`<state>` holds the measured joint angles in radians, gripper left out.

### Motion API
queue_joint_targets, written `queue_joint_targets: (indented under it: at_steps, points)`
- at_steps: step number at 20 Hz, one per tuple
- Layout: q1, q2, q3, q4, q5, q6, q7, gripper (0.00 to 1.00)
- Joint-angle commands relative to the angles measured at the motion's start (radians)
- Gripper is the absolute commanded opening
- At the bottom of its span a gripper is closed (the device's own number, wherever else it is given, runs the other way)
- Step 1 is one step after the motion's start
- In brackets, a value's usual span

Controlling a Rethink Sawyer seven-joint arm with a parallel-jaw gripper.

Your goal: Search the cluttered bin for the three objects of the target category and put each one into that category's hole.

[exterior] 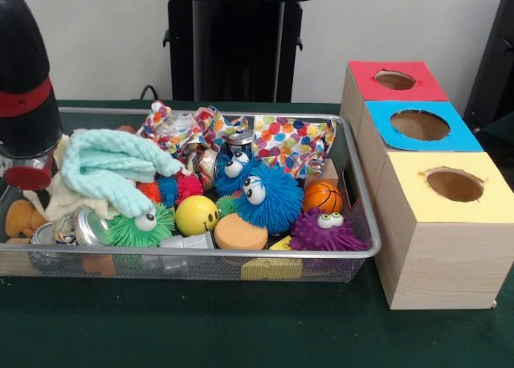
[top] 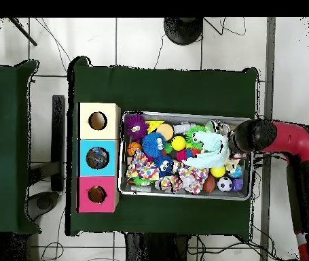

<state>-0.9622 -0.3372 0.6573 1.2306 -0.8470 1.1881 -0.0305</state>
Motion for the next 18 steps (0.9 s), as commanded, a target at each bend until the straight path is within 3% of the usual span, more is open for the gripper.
queue_joint_targets:
  at_steps: [1, 18]
  points:
    - [0.017, 0.030, 0.001, -0.102, -0.041, 0.010, -0.217, 1.00]
    - [0.015, -0.029, -0.002, -0.042, -0.032, -0.008, -0.202, 1.00]
